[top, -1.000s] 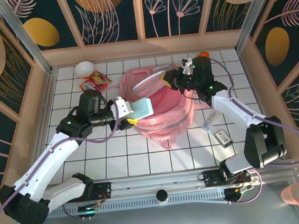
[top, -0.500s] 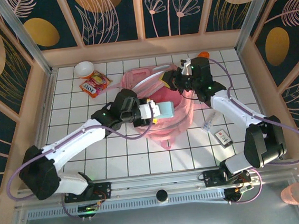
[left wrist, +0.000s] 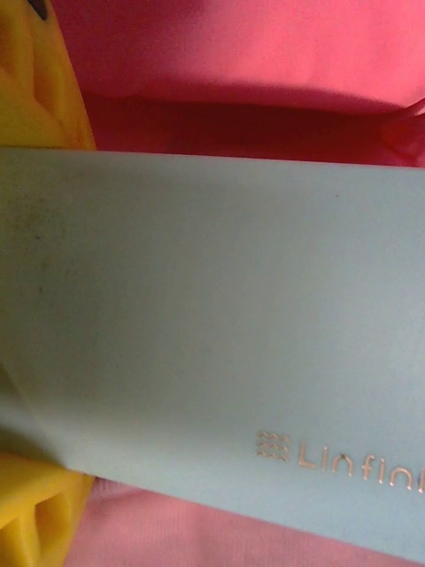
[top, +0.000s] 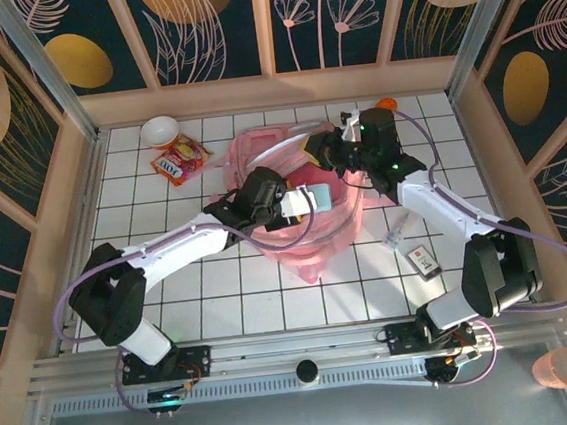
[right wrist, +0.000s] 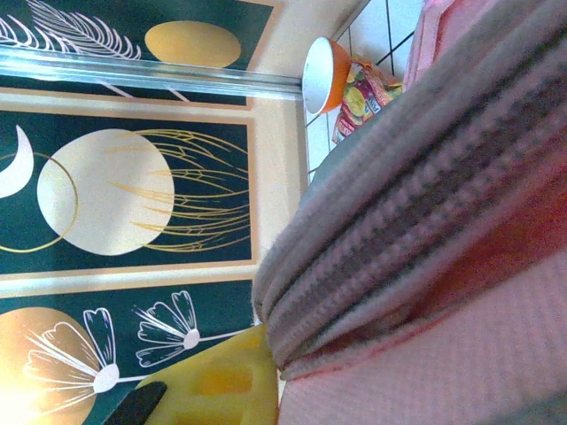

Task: Pack the student bag

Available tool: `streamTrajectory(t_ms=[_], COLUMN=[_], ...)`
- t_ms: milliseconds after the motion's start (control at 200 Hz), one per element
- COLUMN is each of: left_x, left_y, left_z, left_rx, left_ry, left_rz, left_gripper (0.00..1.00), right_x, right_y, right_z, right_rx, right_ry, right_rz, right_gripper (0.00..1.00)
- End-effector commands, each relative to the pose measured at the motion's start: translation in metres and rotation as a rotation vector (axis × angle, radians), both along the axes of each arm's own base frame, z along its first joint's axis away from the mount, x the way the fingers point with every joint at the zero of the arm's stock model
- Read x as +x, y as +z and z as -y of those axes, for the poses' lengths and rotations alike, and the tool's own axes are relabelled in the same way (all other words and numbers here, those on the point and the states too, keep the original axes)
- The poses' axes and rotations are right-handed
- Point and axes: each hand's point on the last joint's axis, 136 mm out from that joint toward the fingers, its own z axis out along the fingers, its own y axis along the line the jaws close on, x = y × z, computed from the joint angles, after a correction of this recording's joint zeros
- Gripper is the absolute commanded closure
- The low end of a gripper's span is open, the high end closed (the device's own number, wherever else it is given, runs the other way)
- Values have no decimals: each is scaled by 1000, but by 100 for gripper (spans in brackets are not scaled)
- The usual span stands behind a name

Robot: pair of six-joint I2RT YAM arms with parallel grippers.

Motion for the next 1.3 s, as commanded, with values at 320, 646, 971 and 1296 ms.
streamTrajectory(t_ms=[320,646,971,1296], left_x=[-1,-45,-64,-40], left_y=[41,45,62,51], left_z=[-9,-25,-29,-37], left_rx=[-221,-428,-912,-1278], left_ry=[104,129,344,786], left_rz=[42,-118,-387,-745], left_gripper=[23,46,55,49], right_x=[-10,-12,-5,3], right_y=[52,48,65,93], right_z=[-15,-13,-7,-5], right_rx=[79,74,142,266], right_ry=[82,77,-12,-230], right_rz=[157,155,191,276], right_gripper=[100,100,100,100])
